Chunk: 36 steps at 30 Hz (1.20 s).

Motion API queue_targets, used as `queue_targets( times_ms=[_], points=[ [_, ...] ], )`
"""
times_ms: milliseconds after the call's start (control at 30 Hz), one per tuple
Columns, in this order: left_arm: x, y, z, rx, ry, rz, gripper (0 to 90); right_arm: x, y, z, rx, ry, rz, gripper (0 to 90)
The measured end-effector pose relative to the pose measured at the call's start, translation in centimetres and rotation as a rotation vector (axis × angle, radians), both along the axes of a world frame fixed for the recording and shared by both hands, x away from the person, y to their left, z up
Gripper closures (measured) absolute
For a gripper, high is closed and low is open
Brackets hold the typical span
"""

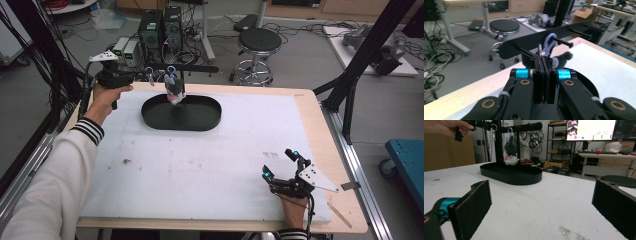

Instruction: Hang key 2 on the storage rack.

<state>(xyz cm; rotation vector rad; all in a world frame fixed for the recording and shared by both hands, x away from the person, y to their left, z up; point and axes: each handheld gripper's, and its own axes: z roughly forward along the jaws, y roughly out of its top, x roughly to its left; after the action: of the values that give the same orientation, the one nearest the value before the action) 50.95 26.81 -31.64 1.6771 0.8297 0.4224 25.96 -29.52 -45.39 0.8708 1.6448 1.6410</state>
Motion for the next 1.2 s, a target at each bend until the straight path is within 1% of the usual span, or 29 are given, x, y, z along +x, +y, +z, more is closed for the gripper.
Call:
queue_targets(
  times_ms=[33,233,300,433,467,533,633,733,833,900,967,1000,1067,1133,1200],
  points=[
    [0.02,0.0,-0.02,-0.004,0.001,0.008,88.1,0.0,0.01,0.0,0.001,0.0,0.0,1.8],
    [0.22,-0.04,-0.22,0.004,-0.001,0.033,88.1,-0.01,0.01,0.0,0.002,0.001,0.0,1.8],
    [0.25,-0.25,-0.31,0.014,-0.003,0.046,88.1,0.0,0.01,0.0,0.001,0.0,0.0,1.8],
    [0.31,-0.46,-0.44,0.012,-0.007,0.054,88.0,0.0,0.0,0.0,-0.001,-0.001,0.0,1.8],
    [0.33,-0.52,-0.49,0.011,-0.007,0.068,88.0,0.0,0.02,-0.01,0.002,-0.001,-0.001,1.8],
    [0.4,-0.53,-0.55,0.012,-0.007,0.071,88.0,0.02,-0.01,-0.01,0.001,-0.002,-0.001,1.8],
    [0.45,-0.6,-0.62,0.023,-0.011,0.083,87.6,0.02,-0.01,0.0,0.001,-0.002,-0.001,1.8],
    [0.52,-0.7,-0.73,0.028,-0.007,0.098,87.0,0.01,-0.01,0.0,0.001,-0.002,-0.001,1.8],
    [0.55,-0.63,-0.71,0.02,-0.017,0.118,85.2,0.02,-0.01,-0.01,0.0,-0.003,-0.002,1.8],
    [0.55,-0.52,-0.67,0.017,-0.026,0.124,80.1,0.02,-0.02,-0.01,-0.002,-0.003,-0.001,1.8],
    [0.52,-0.47,-0.66,0.047,-0.03,0.147,73.6,0.02,-0.02,-0.01,-0.002,-0.003,-0.001,1.8],
    [0.5,-0.42,-0.66,0.053,-0.027,0.152,69.5,0.02,-0.02,-0.01,-0.001,-0.002,-0.001,1.8],
    [0.45,-0.25,-0.65,0.046,-0.011,0.167,62.0,0.02,-0.02,-0.01,0.0,-0.003,-0.001,1.8],
    [0.34,-0.04,-0.56,0.021,0.002,0.164,54.5,-0.03,0.02,-0.01,0.003,0.003,0.0,1.8],
    [0.08,0.05,-0.27,0.016,-0.003,0.152,45.5,0.01,-0.01,-0.01,-0.001,-0.002,-0.001,1.8]
  ],
)
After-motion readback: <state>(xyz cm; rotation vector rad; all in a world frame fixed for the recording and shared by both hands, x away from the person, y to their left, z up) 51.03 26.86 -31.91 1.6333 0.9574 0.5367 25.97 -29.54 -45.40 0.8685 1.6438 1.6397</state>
